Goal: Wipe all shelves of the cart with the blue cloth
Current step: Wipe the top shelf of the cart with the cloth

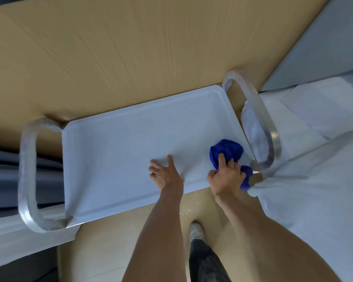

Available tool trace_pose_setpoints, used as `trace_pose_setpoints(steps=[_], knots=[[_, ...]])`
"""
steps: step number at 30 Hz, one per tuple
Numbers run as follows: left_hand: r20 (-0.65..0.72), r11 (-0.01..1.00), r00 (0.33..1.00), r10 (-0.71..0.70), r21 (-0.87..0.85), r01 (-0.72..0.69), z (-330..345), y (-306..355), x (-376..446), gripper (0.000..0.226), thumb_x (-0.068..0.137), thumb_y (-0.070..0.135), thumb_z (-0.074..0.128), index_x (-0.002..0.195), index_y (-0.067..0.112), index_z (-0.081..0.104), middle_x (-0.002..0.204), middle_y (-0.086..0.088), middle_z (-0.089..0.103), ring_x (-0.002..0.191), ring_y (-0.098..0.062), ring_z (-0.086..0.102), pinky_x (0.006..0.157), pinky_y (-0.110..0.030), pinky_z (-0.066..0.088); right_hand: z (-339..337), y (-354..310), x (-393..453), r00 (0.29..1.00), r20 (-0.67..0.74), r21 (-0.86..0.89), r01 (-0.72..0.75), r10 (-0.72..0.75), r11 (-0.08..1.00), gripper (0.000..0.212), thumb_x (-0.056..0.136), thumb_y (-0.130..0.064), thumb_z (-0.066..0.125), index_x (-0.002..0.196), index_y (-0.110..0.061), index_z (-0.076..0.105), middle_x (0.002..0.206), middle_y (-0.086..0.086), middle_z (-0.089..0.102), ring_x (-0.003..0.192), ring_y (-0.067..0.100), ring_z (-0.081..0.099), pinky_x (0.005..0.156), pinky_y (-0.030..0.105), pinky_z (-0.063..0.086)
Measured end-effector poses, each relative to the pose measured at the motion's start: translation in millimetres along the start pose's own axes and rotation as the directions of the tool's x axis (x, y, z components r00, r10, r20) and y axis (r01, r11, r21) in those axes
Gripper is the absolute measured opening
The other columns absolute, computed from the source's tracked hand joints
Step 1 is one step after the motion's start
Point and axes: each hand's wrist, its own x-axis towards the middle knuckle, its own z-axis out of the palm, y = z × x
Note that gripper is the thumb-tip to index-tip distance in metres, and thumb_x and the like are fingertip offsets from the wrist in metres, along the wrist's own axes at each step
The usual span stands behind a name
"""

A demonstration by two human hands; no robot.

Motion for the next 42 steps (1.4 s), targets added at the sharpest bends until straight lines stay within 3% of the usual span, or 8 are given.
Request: trace_pose_setpoints(steps=[8, 12, 15, 19, 26, 32, 38, 42], knots=[[-0.191, 0.989, 0.974, 0.122, -0.063, -0.137, -42.3, -95.5, -11.1, 0.055, 0.084, 0.017, 0.053, 0.137, 0.024, 0.041, 0.136, -0.009, 0.047, 0.123, -0.026, 0.046, 0.108, -0.041, 0.026, 17.0, -52.5, -52.2, 0.962, 0.084, -0.012, 0.262, -0.260, 0.965, 0.062, 0.071, -0.022, 0.073, 0.132, -0.021, 0.057, 0.126, 0.019, 0.059, 0.109, 0.037, 0.056, 0.076, 0.048, 0.046], [-0.411, 0.955, 0.864, -0.291, -0.075, 0.286, -66.5, -234.0, -12.9, 0.081, 0.084, 0.017, 0.055, 0.152, 0.015, 0.011, 0.157, -0.028, -0.004, 0.145, -0.041, -0.001, 0.115, -0.050, 0.011, 21.4, -57.8, -57.2, 0.995, 0.006, 0.032, 0.102, -0.103, 0.994, 0.059, 0.080, -0.031, 0.059, 0.138, -0.023, 0.050, 0.135, 0.023, 0.048, 0.126, 0.043, 0.041, 0.097, 0.061, 0.034], [-0.338, 0.822, 0.754, -0.564, -0.319, 0.472, -61.0, -318.4, -17.3, 0.082, 0.090, 0.018, 0.048, 0.153, 0.008, -0.003, 0.154, -0.033, 0.003, 0.142, -0.046, 0.012, 0.111, -0.052, 0.022, 26.9, -92.3, -72.4, 0.996, 0.083, 0.092, -0.021, 0.013, 0.996, 0.063, 0.085, -0.031, 0.059, 0.145, -0.024, 0.041, 0.138, 0.022, 0.045, 0.124, 0.042, 0.040, 0.099, 0.060, 0.036], [-0.298, 0.719, 0.758, -0.581, -0.624, 0.306, -55.0, -341.0, -14.7, 0.031, 0.100, 0.030, 0.032, 0.118, 0.006, 0.037, 0.108, -0.023, 0.061, 0.088, -0.042, 0.061, 0.072, -0.042, 0.046, 47.6, -172.9, -132.3, 0.999, 0.033, 0.120, -0.001, -0.003, 0.993, 0.065, 0.080, -0.032, 0.042, 0.144, -0.017, 0.046, 0.138, 0.027, 0.045, 0.119, 0.045, 0.045, 0.092, 0.056, 0.038], [-0.318, 0.748, 0.792, -0.522, -0.617, 0.245, -72.7, -375.0, 9.0, 0.057, 0.089, 0.061, 0.031, 0.079, 0.012, 0.058, 0.069, -0.009, 0.054, 0.067, -0.032, 0.054, 0.061, -0.032, 0.041, 93.6, -324.0, -240.2, 0.895, 0.154, 0.037, 0.417, -0.418, 0.908, 0.070, 0.066, -0.027, 0.060, 0.135, -0.016, 0.055, 0.138, 0.029, 0.048, 0.125, 0.044, 0.046, 0.098, 0.058, 0.035], [-0.280, 0.561, 0.712, -0.644, -0.806, 0.190, -61.1, -361.2, 14.6, 0.051, 0.089, 0.057, 0.042, 0.085, 0.008, 0.051, 0.069, -0.011, 0.052, 0.067, -0.033, 0.053, 0.065, -0.037, 0.043, 100.6, -299.1, -228.9, 0.807, 0.128, 0.014, 0.580, -0.577, 0.815, 0.073, 0.068, -0.024, 0.076, 0.137, -0.021, 0.052, 0.141, 0.020, 0.048, 0.127, 0.039, 0.046, 0.095, 0.051, 0.043], [-0.296, 0.548, 0.721, -0.626, -0.825, 0.137, -55.7, -340.6, 14.7, 0.047, 0.089, 0.057, 0.045, 0.081, 0.010, 0.044, 0.074, -0.018, 0.063, 0.071, -0.038, 0.061, 0.064, -0.037, 0.044, 80.0, -212.1, -175.6, 0.990, -0.044, 0.079, 0.136, -0.133, 0.987, 0.060, 0.076, -0.023, 0.055, 0.135, -0.017, 0.057, 0.132, 0.023, 0.052, 0.118, 0.042, 0.049, 0.089, 0.052, 0.044], [-0.330, 0.556, 0.730, -0.598, -0.827, 0.082, -49.0, -336.1, 18.3, 0.051, 0.089, 0.061, 0.042, 0.084, 0.010, 0.045, 0.073, -0.019, 0.064, 0.069, -0.039, 0.062, 0.066, -0.042, 0.050, 72.9, -174.9, -150.9, 0.987, -0.143, 0.183, -0.047, 0.074, 0.982, 0.064, 0.074, -0.028, 0.047, 0.133, -0.008, 0.058, 0.122, 0.031, 0.055, 0.110, 0.047, 0.052, 0.088, 0.056, 0.045]])
